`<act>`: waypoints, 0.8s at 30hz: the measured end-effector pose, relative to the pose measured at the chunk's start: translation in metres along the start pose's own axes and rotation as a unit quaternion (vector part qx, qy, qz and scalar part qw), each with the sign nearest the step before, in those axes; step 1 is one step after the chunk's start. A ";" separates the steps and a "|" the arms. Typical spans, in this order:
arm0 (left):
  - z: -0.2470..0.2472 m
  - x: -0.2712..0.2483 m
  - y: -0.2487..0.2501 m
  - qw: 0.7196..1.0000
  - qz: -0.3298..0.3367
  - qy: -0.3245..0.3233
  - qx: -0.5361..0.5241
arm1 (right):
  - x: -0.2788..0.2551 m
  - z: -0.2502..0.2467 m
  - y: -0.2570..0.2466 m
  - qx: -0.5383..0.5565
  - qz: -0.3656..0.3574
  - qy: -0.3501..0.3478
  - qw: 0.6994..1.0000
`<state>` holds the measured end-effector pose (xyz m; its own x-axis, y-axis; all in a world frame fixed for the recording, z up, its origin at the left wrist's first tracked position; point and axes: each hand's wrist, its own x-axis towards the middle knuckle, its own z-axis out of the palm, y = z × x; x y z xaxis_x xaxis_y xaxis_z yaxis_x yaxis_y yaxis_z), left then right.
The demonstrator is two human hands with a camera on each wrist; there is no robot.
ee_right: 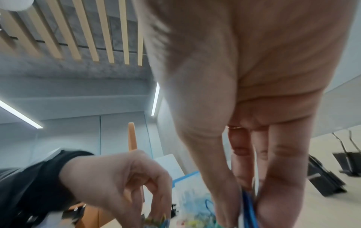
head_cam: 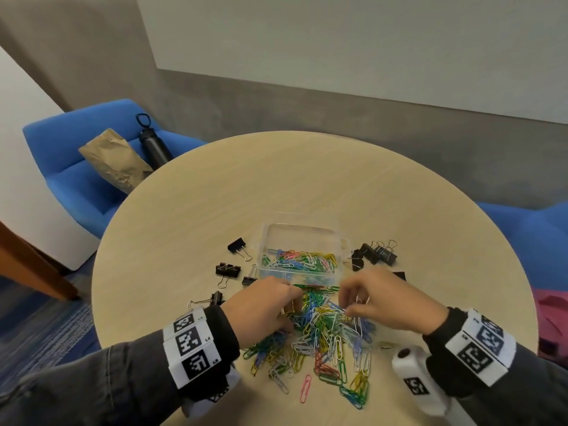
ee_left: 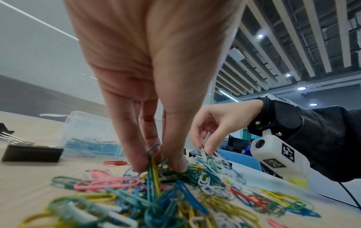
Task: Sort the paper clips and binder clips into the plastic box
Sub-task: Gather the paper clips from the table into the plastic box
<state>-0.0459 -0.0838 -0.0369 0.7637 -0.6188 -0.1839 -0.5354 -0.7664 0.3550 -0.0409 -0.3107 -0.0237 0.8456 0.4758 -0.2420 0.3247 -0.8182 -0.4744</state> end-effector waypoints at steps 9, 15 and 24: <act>-0.009 0.003 -0.005 0.999 0.002 0.041 -0.017 | 0.027 -0.033 -0.012 0.082 -0.056 0.241 0.965; -0.033 0.008 -0.003 0.996 0.016 0.064 -0.059 | 0.051 -0.027 -0.008 0.085 -0.109 0.262 0.955; -0.068 0.041 -0.012 0.976 -0.008 0.196 -0.098 | 0.038 -0.025 -0.001 0.023 -0.066 0.160 0.985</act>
<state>0.0161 -0.0884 0.0137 0.8718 -0.4630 0.1601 -0.4715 -0.7042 0.5309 0.0019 -0.3000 -0.0114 0.8900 0.4449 0.0997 0.4270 -0.7368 -0.5242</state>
